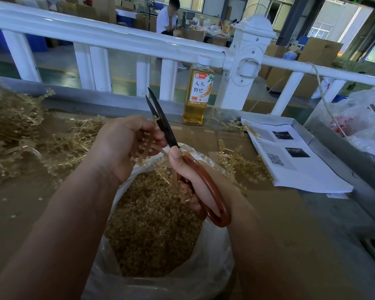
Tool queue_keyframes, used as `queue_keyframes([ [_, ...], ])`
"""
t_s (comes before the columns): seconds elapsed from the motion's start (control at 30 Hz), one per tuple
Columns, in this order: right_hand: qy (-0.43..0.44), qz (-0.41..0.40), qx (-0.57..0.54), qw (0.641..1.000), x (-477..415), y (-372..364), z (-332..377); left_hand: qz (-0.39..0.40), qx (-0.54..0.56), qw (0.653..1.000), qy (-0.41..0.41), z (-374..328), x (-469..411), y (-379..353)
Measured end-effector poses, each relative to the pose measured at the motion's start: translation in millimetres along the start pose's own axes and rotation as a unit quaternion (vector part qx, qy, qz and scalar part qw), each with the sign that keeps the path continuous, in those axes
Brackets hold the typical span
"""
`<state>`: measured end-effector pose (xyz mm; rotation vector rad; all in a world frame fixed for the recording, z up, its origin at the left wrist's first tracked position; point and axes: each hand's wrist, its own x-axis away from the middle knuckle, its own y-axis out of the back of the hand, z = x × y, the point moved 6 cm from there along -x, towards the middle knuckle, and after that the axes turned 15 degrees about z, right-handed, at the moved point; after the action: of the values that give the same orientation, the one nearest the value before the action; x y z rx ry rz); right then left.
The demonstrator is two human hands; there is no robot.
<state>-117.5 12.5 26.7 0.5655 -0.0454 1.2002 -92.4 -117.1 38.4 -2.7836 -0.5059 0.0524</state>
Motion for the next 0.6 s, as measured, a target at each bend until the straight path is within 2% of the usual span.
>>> queue_keyframes([
  [0.1,-0.017,-0.006,0.018,1.000,1,2,-1,0.001,0.001,1.000,0.002,0,0,0],
  [0.4,-0.047,0.001,-0.028,0.999,0,1,-3,0.009,0.002,1.000,0.005,0,1,-4],
  [0.6,-0.035,-0.014,-0.053,0.998,-2,6,-10,0.018,0.006,1.000,-0.005,-2,2,-7],
])
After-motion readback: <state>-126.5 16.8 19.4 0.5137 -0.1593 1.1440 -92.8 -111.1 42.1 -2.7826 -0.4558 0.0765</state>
